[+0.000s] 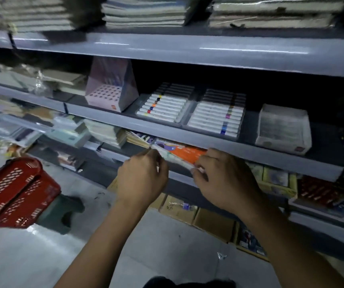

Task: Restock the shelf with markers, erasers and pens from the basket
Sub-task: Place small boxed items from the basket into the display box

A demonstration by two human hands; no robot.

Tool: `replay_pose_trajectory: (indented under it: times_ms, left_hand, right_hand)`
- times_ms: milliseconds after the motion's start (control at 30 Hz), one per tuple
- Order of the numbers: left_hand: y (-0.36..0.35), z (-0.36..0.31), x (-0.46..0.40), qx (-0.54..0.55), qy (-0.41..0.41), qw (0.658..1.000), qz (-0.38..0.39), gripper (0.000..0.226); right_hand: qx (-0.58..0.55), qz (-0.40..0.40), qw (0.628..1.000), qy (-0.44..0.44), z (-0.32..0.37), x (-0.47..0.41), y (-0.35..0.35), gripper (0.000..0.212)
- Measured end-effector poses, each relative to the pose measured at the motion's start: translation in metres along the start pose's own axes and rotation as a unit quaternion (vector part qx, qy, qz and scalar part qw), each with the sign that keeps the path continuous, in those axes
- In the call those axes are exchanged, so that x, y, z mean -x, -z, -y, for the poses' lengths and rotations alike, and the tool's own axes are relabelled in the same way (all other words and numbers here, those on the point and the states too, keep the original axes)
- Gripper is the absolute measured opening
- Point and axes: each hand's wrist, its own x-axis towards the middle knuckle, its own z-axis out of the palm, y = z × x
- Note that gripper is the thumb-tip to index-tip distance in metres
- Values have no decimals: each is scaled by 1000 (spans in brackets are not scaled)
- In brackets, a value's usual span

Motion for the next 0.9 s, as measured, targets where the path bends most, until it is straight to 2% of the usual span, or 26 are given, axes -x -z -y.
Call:
replay_pose_trajectory:
  times_ms: [267,367,467,567,733,900]
  left_hand:
    - [46,140,74,35,47,997,42,20]
    - [57,196,103,-3,94,994,60,23]
    - [62,248,129,-51,145,985,71,28]
    - [66,292,149,-54,192,978,63,27]
    - [67,364,176,-49,287,953,80,36]
    - [61,439,178,-45,355,930,89,45]
  right_hand:
    - [-3,89,996,7,121,-5,-82,31]
    - [-1,112,994,19,171,-14,-119,32]
    - [6,144,988,60,214,-22,-152,29]
    - [15,186,976,108,252,-30,-184,29]
    - [29,269,948,168,316,-57,-243,41]
    - [17,321,924,209,382,-102,-313,39]
